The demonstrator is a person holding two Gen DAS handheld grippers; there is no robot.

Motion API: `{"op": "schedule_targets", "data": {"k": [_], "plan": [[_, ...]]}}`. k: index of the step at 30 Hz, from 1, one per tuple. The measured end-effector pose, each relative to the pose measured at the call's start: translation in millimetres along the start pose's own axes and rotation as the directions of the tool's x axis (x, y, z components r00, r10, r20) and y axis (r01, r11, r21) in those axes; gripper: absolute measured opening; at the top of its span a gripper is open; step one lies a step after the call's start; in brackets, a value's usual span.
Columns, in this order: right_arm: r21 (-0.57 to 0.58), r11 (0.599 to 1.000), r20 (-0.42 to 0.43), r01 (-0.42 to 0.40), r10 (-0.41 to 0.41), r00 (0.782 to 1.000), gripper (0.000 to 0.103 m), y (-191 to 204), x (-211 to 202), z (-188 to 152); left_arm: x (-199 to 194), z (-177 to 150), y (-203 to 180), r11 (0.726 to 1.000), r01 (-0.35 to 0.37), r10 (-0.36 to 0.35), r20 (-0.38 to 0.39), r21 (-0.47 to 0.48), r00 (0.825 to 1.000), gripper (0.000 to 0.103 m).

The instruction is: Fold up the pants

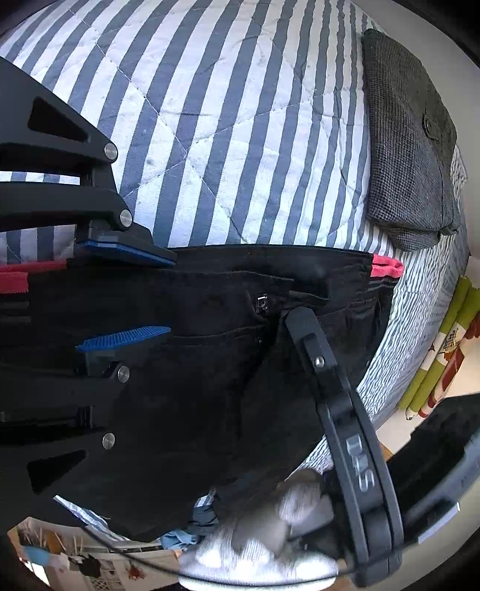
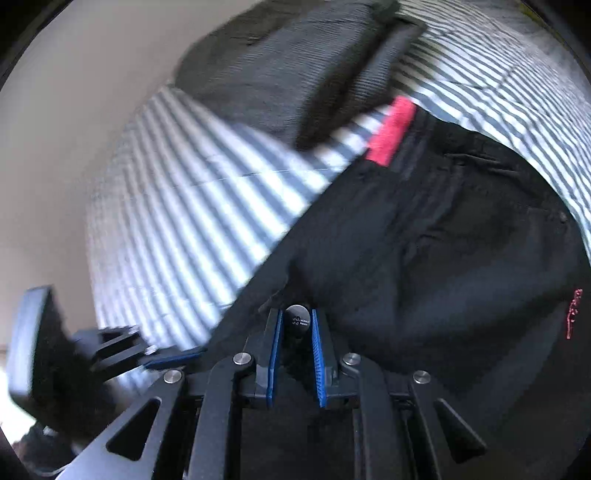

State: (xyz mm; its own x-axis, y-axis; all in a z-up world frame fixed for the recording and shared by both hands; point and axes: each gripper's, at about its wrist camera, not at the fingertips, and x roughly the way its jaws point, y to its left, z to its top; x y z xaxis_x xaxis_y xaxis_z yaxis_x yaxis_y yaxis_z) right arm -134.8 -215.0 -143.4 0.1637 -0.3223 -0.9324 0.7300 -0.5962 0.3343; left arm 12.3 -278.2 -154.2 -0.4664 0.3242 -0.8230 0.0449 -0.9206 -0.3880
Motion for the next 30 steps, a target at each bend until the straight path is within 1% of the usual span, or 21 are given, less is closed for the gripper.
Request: {"op": "schedule_targets", "data": {"k": [2,5,7,8,9,11,13,14,16,19,20,22,26,27,30], "plan": [[-0.047,0.999,-0.021,0.005,-0.006,1.0,0.014,9.9,-2.0,-2.7,-0.3,-0.6,-0.8,1.0,-0.003,0.003,0.001,0.003,1.0,0.037],[-0.064,0.998,-0.063,0.024,-0.028,0.998,0.014,13.4,7.1,-5.1,0.1,0.1,-0.5,1.0,0.001,-0.001,0.0,-0.003,1.0,0.037],[-0.07,0.996,-0.101,0.063,-0.07,0.992,0.014,14.5,24.5,-7.5,0.0,0.2,0.2,1.0,0.003,-0.003,0.0,-0.006,1.0,0.037],[-0.077,0.994,-0.107,0.077,-0.085,0.991,0.014,19.3,34.5,-5.3,-0.1,0.3,0.1,1.0,0.003,-0.003,0.0,-0.006,1.0,0.037],[-0.088,0.992,-0.099,0.088,-0.097,0.99,0.014,21.5,35.7,-6.2,0.0,0.1,0.0,1.0,0.002,-0.002,0.0,-0.004,1.0,0.037],[-0.13,0.982,-0.079,0.139,-0.15,0.986,0.014,29.9,35.5,-8.3,-0.1,1.4,0.4,1.0,0.002,-0.002,0.0,-0.004,1.0,0.037],[-0.186,0.963,-0.053,0.197,-0.21,0.976,0.014,39.9,37.7,-12.7,-0.2,1.3,0.3,1.0,0.004,-0.004,-0.001,-0.007,1.0,0.037],[-0.224,0.945,-0.032,0.24,-0.253,0.967,0.013,46.4,39.0,-16.2,-0.2,1.3,0.0,1.0,0.004,-0.004,-0.001,-0.008,1.0,0.038],[-0.247,0.931,-0.014,0.269,-0.282,0.959,0.013,51.3,40.3,-18.9,-0.7,0.2,-0.2,1.0,0.006,-0.006,-0.001,-0.008,1.0,0.039],[-0.251,0.923,0.008,0.293,-0.3,0.954,0.015,53.4,39.3,-20.0,-1.7,-0.9,-0.7,1.0,0.005,-0.005,0.001,-0.005,1.0,0.039],[-0.258,0.915,0.025,0.31,-0.315,0.949,0.015,54.9,38.3,-21.1,-1.6,-0.6,-0.4,1.0,0.006,-0.006,0.0,-0.007,1.0,0.039],[-0.276,0.887,0.073,0.37,-0.364,0.928,0.019,57.8,37.5,-22.4,-2.3,-1.1,0.0,1.0,0.007,-0.007,0.0,-0.009,1.0,0.039],[-0.208,0.933,0.054,0.293,-0.288,0.956,0.02,42.5,32.6,-11.0,-2.3,-1.1,-0.7,1.0,0.006,-0.006,0.002,-0.007,1.0,0.039],[-0.194,0.938,0.056,0.286,-0.281,0.958,0.021,32.6,25.5,-15.4,-2.1,-0.6,-0.3,1.0,0.007,-0.007,0.002,-0.008,1.0,0.039],[-0.139,0.958,0.068,0.25,-0.243,0.968,0.026,19.9,19.9,-9.5,-2.0,-0.7,-0.4,1.0,0.007,-0.007,0.001,-0.009,1.0,0.039]]}}
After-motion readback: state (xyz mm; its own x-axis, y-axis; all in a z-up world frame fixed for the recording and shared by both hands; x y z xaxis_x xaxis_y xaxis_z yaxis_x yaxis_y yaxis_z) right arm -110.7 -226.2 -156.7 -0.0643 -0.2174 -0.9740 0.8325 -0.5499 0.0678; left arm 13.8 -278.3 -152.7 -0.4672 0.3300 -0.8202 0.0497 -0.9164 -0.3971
